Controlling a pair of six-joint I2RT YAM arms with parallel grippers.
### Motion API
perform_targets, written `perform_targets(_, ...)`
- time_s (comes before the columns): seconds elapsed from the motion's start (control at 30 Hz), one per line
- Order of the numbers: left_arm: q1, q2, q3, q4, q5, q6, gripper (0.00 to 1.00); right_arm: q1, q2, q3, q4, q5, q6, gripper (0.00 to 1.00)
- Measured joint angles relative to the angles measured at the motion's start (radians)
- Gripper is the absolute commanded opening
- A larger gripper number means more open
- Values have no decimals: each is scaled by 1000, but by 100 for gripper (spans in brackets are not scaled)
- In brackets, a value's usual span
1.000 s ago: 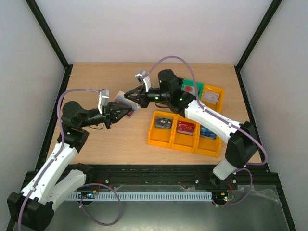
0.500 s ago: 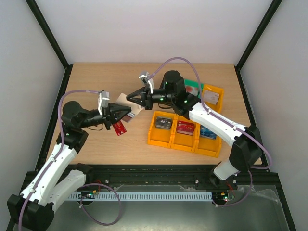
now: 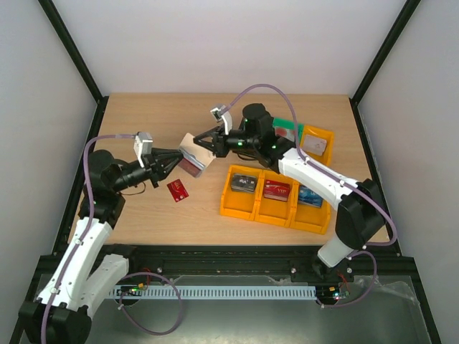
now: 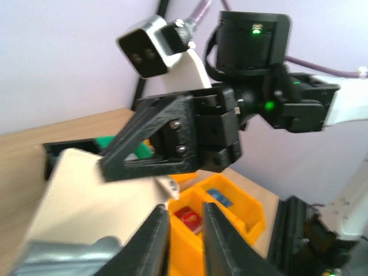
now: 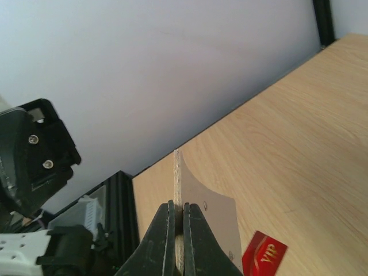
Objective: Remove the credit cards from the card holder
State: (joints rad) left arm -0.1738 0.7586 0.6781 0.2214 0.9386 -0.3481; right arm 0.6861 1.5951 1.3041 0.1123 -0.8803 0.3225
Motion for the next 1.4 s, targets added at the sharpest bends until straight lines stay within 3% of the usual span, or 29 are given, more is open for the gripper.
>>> perform_targets(0.07,29,1,2,-55,-24,13,47,-5,14,0,-5,23,9,2)
perform_targets(0.13,59,6,6,-130,-77,21,57,-7,39,0,-2,47,31,2)
perform_targets(0.4,185,79,-35,-371,-453,2,60,-13,305,50,58,111,196,2)
perform_targets(0.73,225,138,-242,-349,-607,-96,61,-108,616,324,-60,193,269,2)
perform_targets(0.8,225,141,-253,-328,-619,-104,61,-127,668,397,-120,233,240,8)
perform_targets(1.0,225,155,-283,-280,-642,-117,62,-156,787,595,-317,378,119,45)
perform_targets(1.1,225,169,-283,-265,-652,-127,67,-150,792,658,-397,475,64,59)
perform_targets(1.23,233,162,-284,-258,-658,-136,74,-144,792,768,-467,589,37,69)
perform_targets(1.4,298,105,-303,-257,-668,-155,92,-132,755,821,-512,741,36,85)
